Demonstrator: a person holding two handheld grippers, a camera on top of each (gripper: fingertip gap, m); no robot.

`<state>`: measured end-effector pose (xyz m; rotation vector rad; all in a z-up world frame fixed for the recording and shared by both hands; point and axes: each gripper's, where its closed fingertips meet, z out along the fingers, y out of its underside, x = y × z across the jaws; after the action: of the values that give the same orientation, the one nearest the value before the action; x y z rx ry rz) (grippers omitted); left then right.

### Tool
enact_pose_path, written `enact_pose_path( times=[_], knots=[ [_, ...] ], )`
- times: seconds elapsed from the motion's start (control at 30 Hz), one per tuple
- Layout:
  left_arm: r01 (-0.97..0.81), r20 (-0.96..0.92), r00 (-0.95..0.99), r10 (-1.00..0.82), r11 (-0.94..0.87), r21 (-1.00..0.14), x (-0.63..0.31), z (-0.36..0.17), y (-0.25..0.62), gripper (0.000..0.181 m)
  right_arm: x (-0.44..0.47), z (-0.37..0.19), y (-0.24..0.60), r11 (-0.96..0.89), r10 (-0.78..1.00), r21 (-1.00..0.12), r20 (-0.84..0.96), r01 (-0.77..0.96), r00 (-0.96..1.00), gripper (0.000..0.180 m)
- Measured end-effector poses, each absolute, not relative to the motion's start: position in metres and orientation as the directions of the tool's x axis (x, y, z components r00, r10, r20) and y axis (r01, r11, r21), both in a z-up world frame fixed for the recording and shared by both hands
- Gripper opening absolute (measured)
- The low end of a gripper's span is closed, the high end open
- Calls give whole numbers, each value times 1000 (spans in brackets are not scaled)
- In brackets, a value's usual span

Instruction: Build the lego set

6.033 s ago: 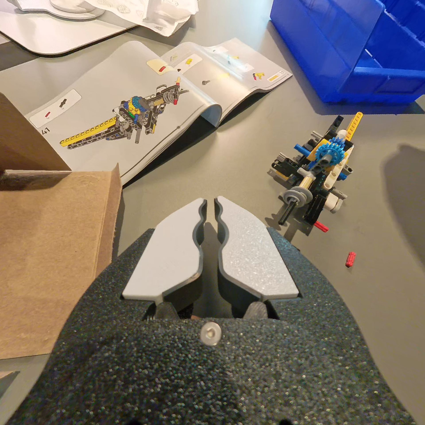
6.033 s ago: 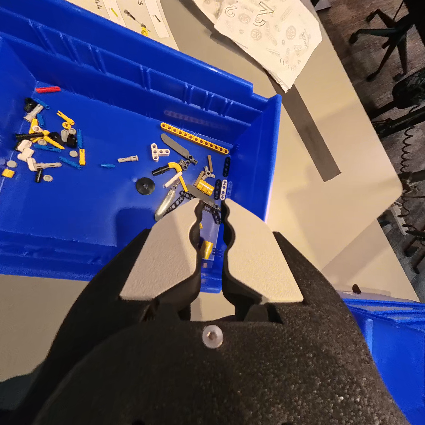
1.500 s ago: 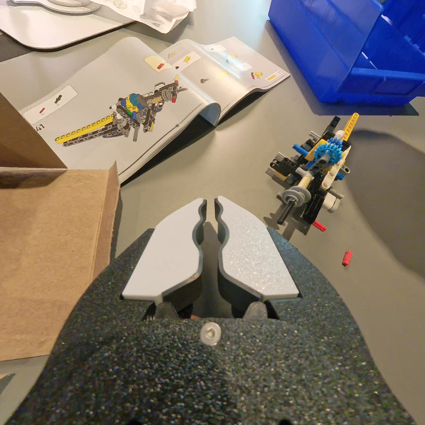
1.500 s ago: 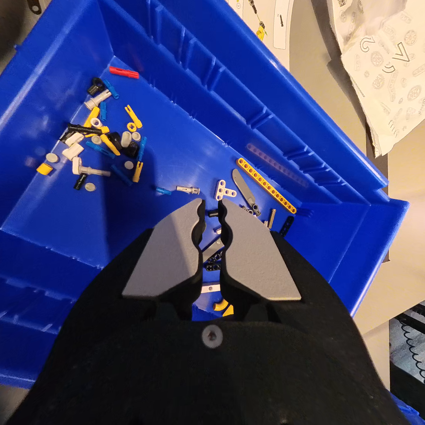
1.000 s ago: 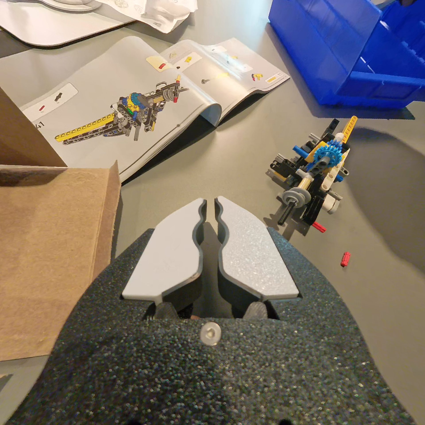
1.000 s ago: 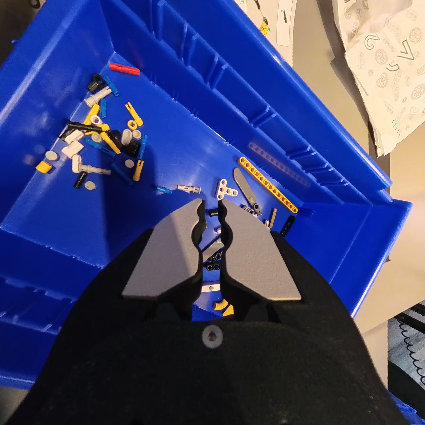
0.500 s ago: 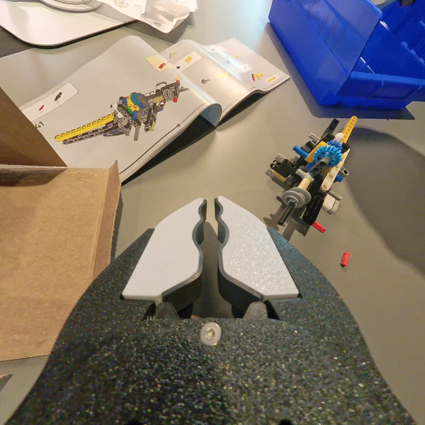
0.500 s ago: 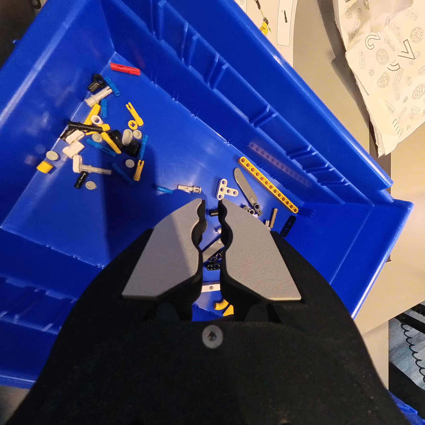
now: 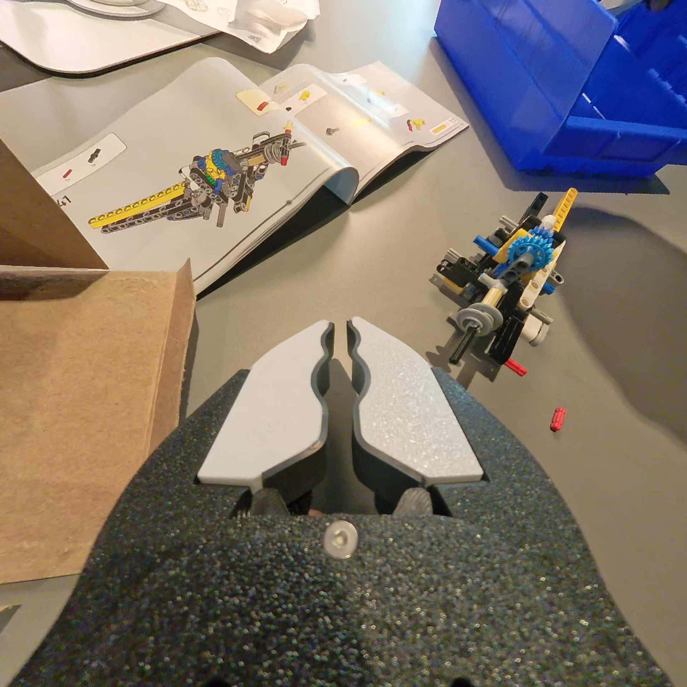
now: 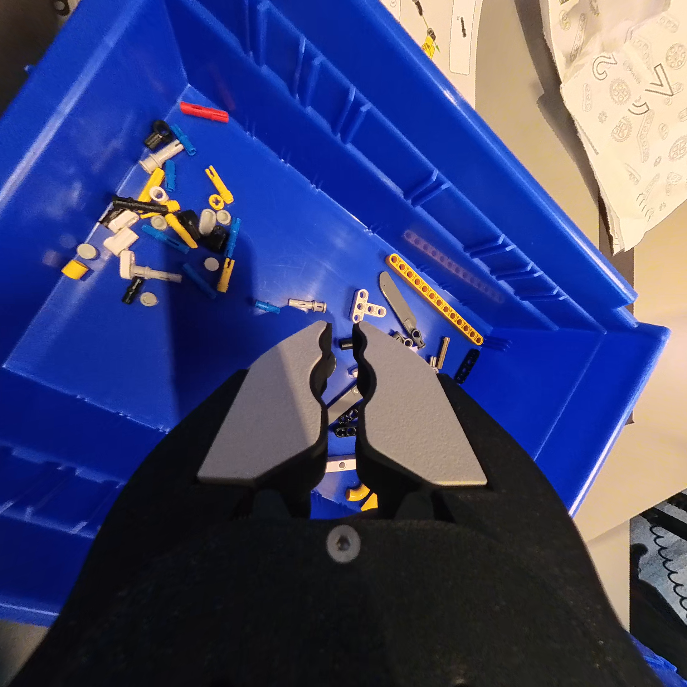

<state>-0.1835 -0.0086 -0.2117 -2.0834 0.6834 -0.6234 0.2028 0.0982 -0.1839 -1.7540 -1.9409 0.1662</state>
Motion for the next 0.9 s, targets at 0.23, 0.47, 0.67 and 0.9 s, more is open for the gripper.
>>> enact_pose_path(
  times=[0.23,0.47,0.67,0.9],
  knots=[
    [-250,180,728,-662,-500,-829,-183,-212,-9,6,203,-185,98,155,957,-414,288,897,-32,10],
    [-255,167,728,-665,-488,-835,-183,-211,-9,6,202,-183,99,142,958,-418,286,897,-19,10],
    [-264,99,742,-663,-424,-866,-185,-204,-8,7,197,-166,98,123,945,-424,326,897,24,11],
    [-179,22,784,-620,-260,-949,-190,-170,2,13,182,-137,85,70,928,-504,349,861,128,10]
  ],
)
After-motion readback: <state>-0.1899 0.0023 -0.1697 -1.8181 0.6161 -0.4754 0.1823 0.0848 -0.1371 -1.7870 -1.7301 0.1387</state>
